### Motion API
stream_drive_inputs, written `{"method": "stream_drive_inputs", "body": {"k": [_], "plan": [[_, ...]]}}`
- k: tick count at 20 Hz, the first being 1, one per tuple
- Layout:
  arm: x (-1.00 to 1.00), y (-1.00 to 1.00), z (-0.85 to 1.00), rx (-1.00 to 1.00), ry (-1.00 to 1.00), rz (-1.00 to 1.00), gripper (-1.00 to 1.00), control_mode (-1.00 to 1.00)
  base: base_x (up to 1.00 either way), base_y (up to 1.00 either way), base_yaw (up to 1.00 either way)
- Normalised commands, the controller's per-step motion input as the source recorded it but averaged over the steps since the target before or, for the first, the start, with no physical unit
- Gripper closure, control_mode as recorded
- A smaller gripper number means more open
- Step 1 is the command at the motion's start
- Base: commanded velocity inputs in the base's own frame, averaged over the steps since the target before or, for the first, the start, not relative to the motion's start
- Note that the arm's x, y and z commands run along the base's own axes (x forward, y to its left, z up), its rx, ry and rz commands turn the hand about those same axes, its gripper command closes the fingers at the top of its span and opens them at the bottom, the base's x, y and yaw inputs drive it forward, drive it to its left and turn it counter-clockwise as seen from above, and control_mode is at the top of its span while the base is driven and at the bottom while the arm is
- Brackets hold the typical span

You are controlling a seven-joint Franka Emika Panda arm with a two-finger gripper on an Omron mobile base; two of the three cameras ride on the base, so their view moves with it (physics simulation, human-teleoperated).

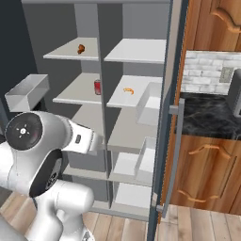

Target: There's a chicken drumstick in the fridge that needs to be moved to the freezer for freezing. Pick up the chicken drumstick from the fridge, place it on any shelf in the freezer, and close the fridge and freezer doors when done.

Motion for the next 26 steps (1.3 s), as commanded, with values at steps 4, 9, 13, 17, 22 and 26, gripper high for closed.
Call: {"method": "stream_drive_inputs", "body": {"k": [4, 9, 13, 17, 22, 26], "plan": [[-0.11, -1.0, 0.0, 0.08, -0.29, 0.0, -1.0, -1.0, 0.0, 0.0, 0.0], [-0.16, -0.99, 0.0, 0.04, -0.31, 0.0, -1.0, -1.0, 0.0, 0.0, 0.0], [-0.08, -0.98, -0.09, 0.01, -0.33, 0.0, -1.0, -1.0, 0.0, 0.0, 0.0], [0.06, -0.98, -0.24, 0.01, -0.25, 0.0, -1.0, -1.0, 0.0, 0.0, 0.0], [0.3, -0.95, -0.35, 0.0, -0.15, 0.0, -1.0, -1.0, 0.0, 0.0, 0.0], [0.69, -0.73, -0.49, 0.0, -0.12, 0.0, -1.0, -1.0, 0.0, 0.0, 0.0]]}}
